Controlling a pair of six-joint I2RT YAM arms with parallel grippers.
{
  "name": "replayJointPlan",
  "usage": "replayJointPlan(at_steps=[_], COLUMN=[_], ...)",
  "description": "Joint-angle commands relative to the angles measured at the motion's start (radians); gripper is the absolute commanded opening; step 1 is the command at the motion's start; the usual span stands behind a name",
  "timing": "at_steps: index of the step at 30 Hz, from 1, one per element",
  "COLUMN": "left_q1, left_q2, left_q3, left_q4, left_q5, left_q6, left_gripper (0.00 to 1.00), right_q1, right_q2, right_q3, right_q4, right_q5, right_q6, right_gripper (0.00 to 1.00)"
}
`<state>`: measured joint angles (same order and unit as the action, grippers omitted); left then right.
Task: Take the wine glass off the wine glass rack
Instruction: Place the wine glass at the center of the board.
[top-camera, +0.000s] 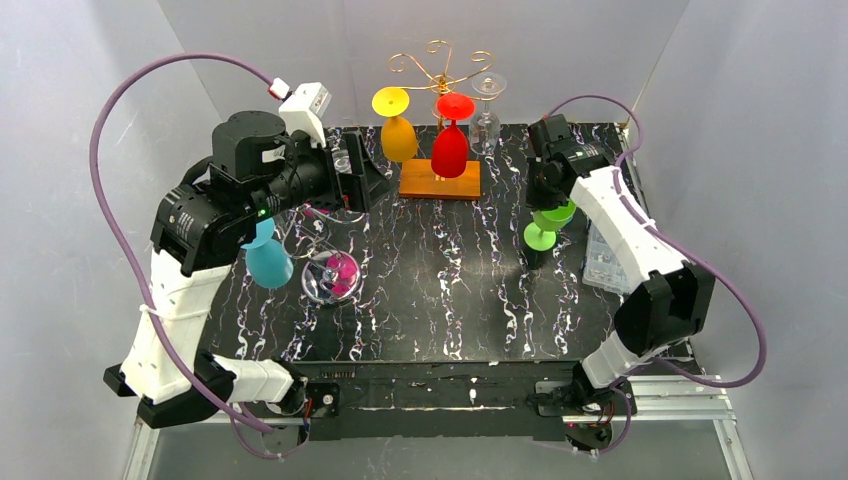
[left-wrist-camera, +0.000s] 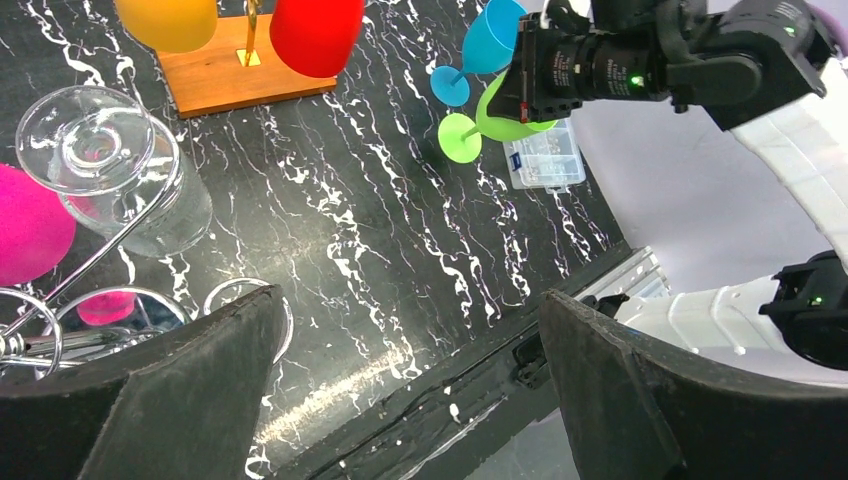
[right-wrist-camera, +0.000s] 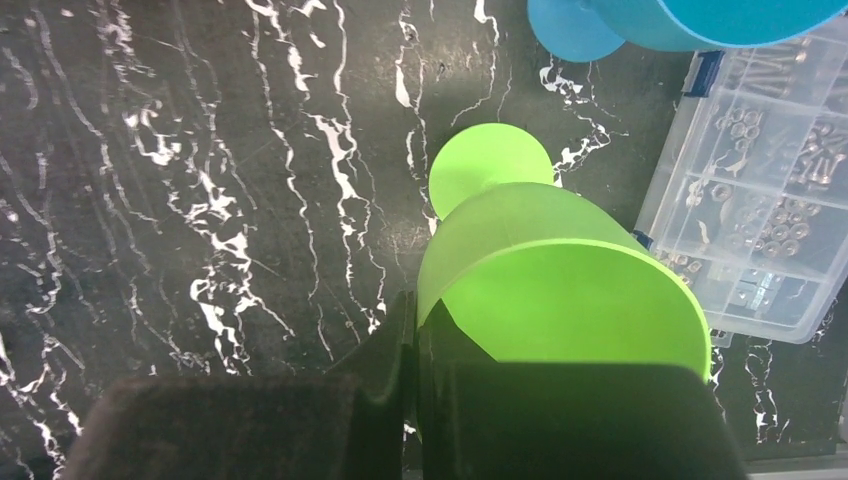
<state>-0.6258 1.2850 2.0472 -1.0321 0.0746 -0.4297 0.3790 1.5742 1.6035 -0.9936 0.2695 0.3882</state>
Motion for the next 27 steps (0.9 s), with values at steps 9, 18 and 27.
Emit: replayJointPlan(at_steps=[9, 18, 27], left_q1=[-0.003, -0.003, -0.003], left_q2=[-0.035, -0.03, -0.028], left_q3=[-0.022, -0.028, -0.035], left_q4=[-0.035, -0.036, -0.042], left_q5=[-0.024, -0.027, -0.032], left_q6=[0.023, 0.017, 0.015], left_gripper=[0.98, 0.98, 0.99], right_q1=[-0.075, -0.077, -0.077], right_q2=[0.074, 0.072, 0.046], right_q3=[-0.111, -0.146, -0.117], right_q4=[0.147, 0.159, 0.141], right_q5=[-0.112, -0.109, -0.1], right_q6=[-0.037, -0.045, -0.044], right_gripper=[0.01, 0.17, 0.44])
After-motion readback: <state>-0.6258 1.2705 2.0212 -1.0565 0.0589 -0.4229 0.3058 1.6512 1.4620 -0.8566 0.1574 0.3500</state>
